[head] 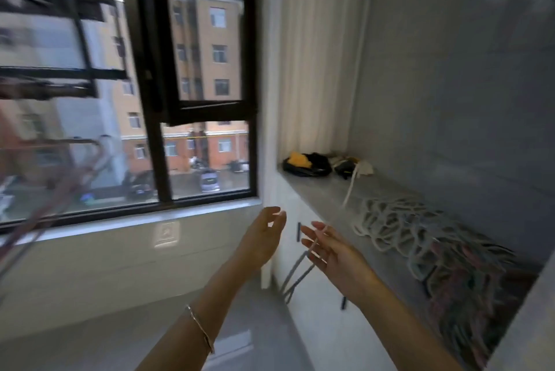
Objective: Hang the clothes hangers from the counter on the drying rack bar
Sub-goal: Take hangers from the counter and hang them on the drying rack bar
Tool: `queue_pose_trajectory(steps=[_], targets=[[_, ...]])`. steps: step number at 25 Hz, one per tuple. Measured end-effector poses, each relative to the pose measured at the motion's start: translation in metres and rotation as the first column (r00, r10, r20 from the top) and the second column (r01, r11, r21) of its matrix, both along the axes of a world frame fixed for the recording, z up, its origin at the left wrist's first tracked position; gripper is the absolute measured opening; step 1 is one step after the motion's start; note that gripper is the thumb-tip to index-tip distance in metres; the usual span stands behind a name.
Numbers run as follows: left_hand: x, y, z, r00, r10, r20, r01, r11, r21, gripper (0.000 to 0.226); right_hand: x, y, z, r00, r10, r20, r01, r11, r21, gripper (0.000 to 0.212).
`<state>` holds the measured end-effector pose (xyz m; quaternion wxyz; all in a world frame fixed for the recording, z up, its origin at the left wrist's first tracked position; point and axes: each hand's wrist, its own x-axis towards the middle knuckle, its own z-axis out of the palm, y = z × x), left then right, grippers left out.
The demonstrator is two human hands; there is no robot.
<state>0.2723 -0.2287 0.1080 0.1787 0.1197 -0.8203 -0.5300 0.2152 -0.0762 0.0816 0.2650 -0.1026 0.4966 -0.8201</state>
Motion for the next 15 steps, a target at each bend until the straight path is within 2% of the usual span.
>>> queue_pose_trajectory(steps=[3, 6, 8, 12, 15], targets=[[0.072, -0.036, 0.017, 0.992, 0.006, 0.124, 0.002, 0.998, -0.064, 0.035, 0.051, -0.041, 0.009, 0.99, 0.141, -0.001, -0.141, 0.989, 0.054, 0.005], [0.148, -0.057, 0.033, 0.97, -0.011, 0.242, 0.028, 0.997, -0.068, 0.036, 0.111, -0.074, 0.021, 0.972, 0.214, -0.095, -0.204, 0.974, 0.1, 0.007], [0.196, -0.063, 0.048, 0.968, -0.031, 0.249, 0.044, 0.998, -0.044, 0.034, 0.151, -0.087, 0.038, 0.953, 0.219, -0.208, -0.195, 0.972, 0.13, 0.003], [0.293, -0.079, 0.071, 0.98, -0.001, 0.198, 0.016, 0.997, -0.074, 0.03, 0.242, -0.109, 0.076, 0.874, 0.205, -0.441, -0.136, 0.973, 0.184, 0.015], [0.369, -0.095, 0.086, 0.988, -0.038, 0.15, 0.034, 0.999, 0.03, 0.031, 0.313, -0.129, 0.1, 0.802, 0.225, -0.553, -0.145, 0.972, 0.185, 0.016]])
